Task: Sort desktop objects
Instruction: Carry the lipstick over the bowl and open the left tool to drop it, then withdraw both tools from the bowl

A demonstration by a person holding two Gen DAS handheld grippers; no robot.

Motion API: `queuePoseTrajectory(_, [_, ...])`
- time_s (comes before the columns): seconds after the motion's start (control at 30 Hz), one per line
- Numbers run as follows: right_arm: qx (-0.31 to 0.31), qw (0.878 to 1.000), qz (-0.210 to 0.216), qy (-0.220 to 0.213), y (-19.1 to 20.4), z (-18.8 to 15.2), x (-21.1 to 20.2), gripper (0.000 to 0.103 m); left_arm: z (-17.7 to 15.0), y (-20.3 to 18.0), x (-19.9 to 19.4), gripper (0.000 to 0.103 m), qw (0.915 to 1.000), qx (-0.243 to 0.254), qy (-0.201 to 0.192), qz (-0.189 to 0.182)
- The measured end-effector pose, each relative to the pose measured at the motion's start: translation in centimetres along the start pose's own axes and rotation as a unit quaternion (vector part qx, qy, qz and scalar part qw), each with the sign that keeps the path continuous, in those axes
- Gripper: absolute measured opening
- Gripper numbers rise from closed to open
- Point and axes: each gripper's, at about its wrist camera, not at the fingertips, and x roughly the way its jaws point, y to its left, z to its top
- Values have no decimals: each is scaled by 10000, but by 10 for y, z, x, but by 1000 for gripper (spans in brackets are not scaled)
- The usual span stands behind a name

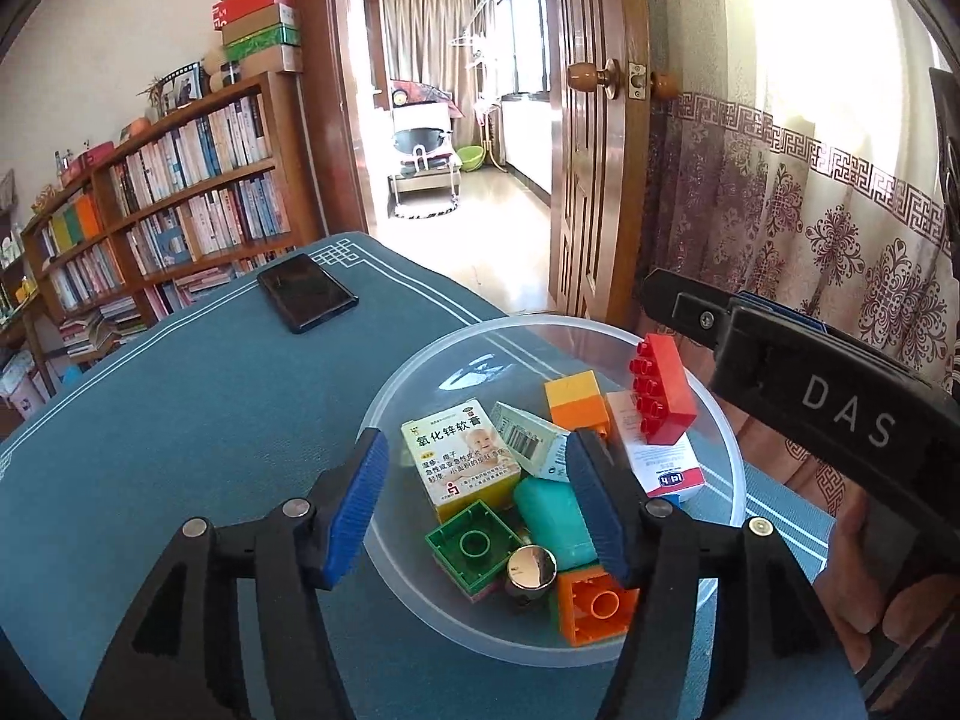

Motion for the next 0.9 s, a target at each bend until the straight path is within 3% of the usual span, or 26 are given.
queuePoseTrajectory(0.13, [-65,10000,-71,13,-3,-1,-3,80,-1,9,-6,82,9997,-187,-21,152])
queuePoseTrajectory(0.27, [-144,9992,-275,255,-15,-7,-2,81,-3,19,-11,86,9989,-407,-20,231])
queuePoseTrajectory(0.43, [-173,9978,-403,495,-35,-21,-8,81,-7,28,-14,99,9972,-739,103,44])
queuePoseTrajectory(0.57, [-329,9970,-428,561,-38,-29,-16,81,-10,33,-14,100,9941,-1051,223,-119])
queuePoseTrajectory(0.77, [-687,9955,-256,607,-24,-41,-25,81,-12,24,-18,100,9951,-762,307,543])
queuePoseTrajectory(0.9, [-836,9942,-177,646,-16,-49,-29,82,-17,18,-19,100,9955,-774,388,392])
